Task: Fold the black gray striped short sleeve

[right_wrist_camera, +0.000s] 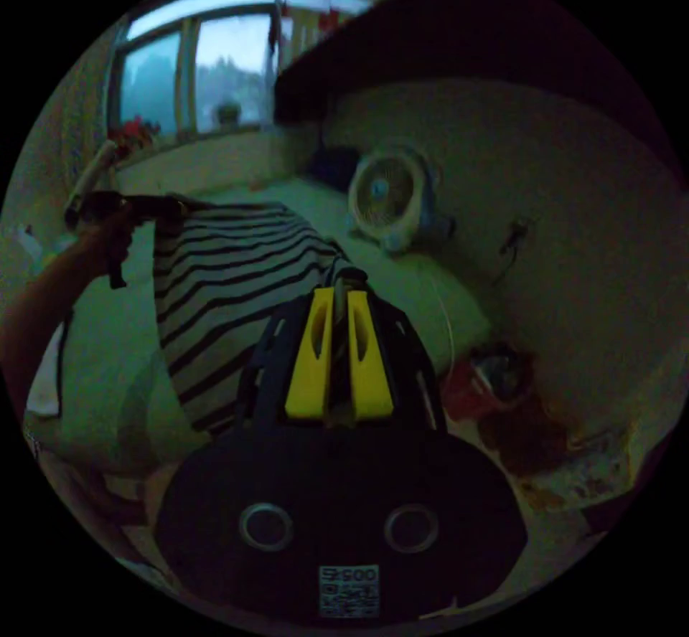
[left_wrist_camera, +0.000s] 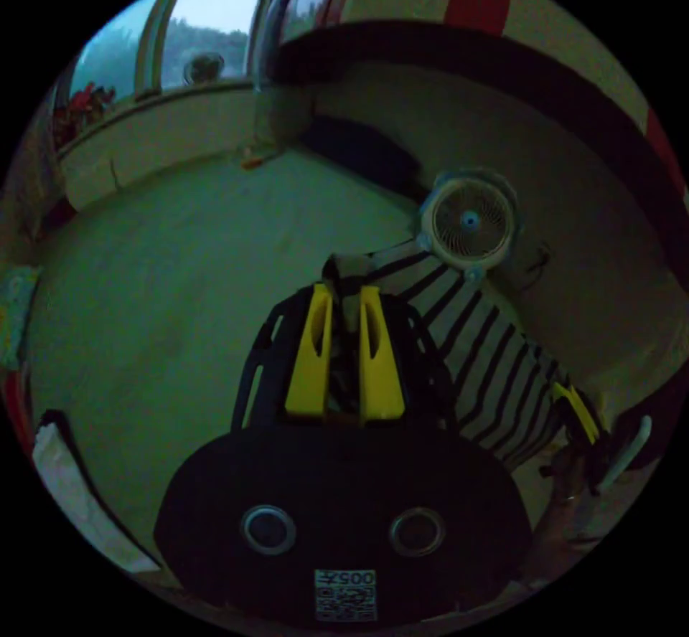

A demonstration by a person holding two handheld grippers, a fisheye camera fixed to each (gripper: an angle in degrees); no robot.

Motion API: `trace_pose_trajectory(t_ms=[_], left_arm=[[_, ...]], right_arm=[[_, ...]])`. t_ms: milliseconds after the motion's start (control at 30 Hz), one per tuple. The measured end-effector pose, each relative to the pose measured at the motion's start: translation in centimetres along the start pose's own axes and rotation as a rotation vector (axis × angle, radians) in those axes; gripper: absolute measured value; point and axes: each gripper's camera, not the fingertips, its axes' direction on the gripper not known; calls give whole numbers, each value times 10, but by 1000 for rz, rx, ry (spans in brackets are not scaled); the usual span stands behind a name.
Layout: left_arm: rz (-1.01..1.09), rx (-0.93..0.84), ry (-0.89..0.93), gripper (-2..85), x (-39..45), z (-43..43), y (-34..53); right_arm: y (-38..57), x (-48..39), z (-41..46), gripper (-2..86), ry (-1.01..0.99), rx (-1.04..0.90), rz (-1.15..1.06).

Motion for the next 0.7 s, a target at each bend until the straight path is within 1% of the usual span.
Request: trace_pose_trajectory(t_ms=[33,67,167,233,267,300,367,400,500,567,633,700], left_arm=[[-19,-77,18,81,0,24,0],[-47,-74,32,87,-2,36,2],[-55,-8,115,103,-10,40,4],[-21,-3,107,122,-11,38,1],[-1,1,106,133,-12,35,-1],[6,2,110,136,-12,34,-3],[15,-11,115,144,-11,32,-9],[13,-10,108,145,-11,33,-10],[-21,-47,142,137,-11,45,-14],[-18,-89,105,121,-9,59,-11],[-16,-123,80,116,-8,67,-4],[-27,-107,97,111,-12,67,5]], right_arm=[[1,2,10,12,9,-60,14],[6,4,22,26,26,-109,14],[19,14,13,46,-32,-33,48],[22,17,3,45,-103,-9,72],[21,13,-4,38,-197,23,54],[19,4,-7,27,-292,41,16],[16,-18,-4,8,-375,37,-25],[14,-37,3,-3,-397,25,-89],[15,-81,41,-9,-323,-59,-141],[20,-99,71,-11,-273,-150,-139],[31,-108,88,-13,-242,-127,-144],[42,-116,93,-13,-222,-96,-156]])
